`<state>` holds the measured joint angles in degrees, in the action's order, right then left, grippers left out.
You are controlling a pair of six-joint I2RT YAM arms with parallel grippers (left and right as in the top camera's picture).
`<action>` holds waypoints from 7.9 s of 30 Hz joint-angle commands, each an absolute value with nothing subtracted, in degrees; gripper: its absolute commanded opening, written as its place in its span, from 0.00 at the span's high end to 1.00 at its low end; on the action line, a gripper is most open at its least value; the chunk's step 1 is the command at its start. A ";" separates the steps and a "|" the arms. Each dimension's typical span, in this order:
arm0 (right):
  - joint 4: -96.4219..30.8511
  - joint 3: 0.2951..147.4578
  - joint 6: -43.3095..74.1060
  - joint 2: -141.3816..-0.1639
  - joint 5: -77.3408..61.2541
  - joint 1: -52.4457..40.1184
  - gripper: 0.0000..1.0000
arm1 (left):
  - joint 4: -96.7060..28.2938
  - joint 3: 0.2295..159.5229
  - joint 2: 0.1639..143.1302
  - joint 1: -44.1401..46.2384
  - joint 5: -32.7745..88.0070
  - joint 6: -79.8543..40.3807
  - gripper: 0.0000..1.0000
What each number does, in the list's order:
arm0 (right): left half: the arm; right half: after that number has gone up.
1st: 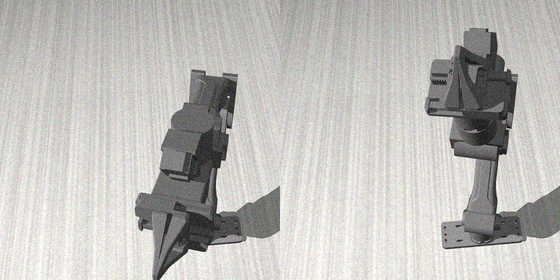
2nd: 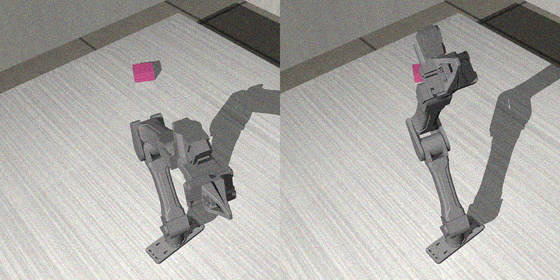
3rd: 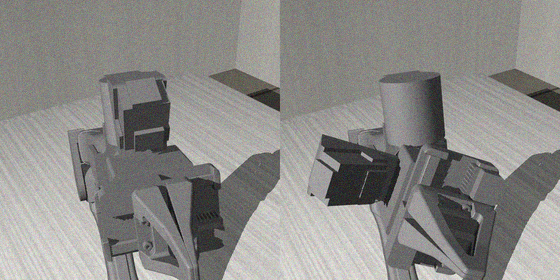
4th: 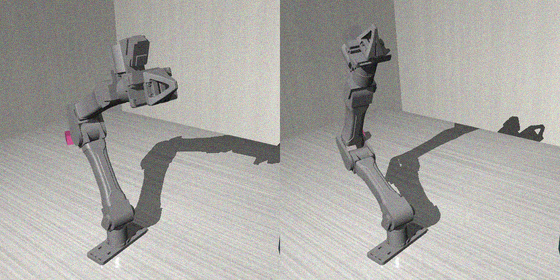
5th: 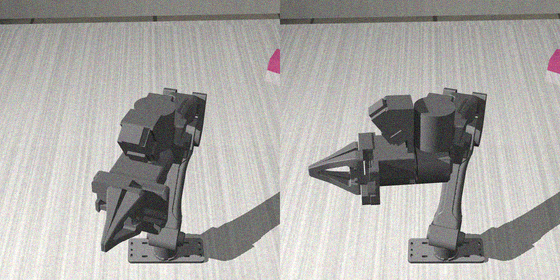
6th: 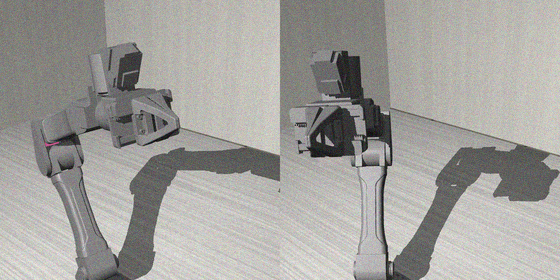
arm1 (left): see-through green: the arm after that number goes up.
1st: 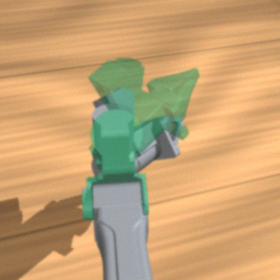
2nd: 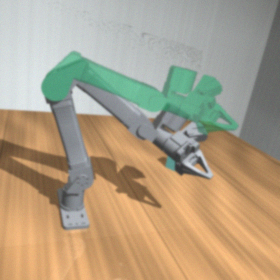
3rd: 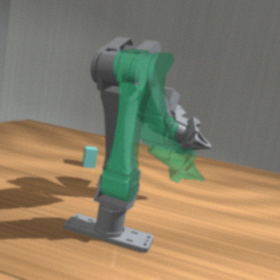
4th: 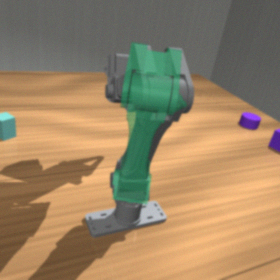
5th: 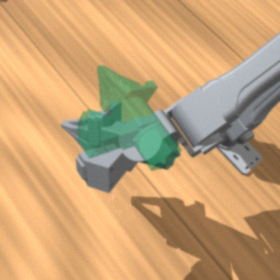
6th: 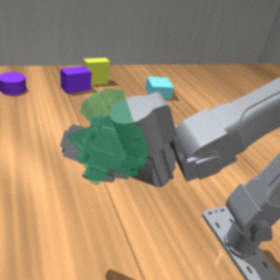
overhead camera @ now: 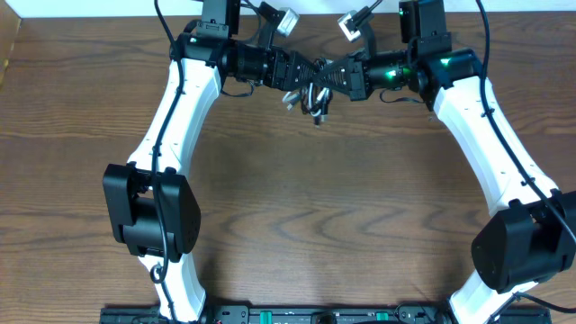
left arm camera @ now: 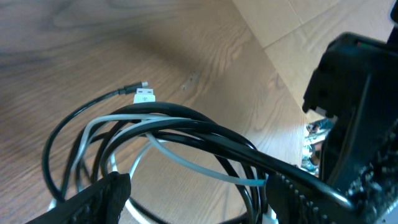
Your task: Untangle cables
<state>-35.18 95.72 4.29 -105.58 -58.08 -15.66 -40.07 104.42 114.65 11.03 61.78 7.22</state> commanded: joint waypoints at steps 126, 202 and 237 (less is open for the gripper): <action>-53.19 92.07 -1.85 -109.69 -27.27 -10.13 0.87 | -44.51 104.14 114.26 8.80 50.35 4.93 0.23; -44.10 84.31 17.89 -122.23 -16.03 -16.19 0.99 | -45.82 104.14 114.26 8.80 48.40 5.41 0.23; -34.48 88.68 18.09 -97.12 -54.06 -8.88 0.99 | -44.53 104.16 114.21 13.93 24.91 -7.01 0.23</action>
<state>-34.85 88.44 19.68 -97.89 -48.64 -9.96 -44.56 104.18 114.65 14.61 37.30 0.21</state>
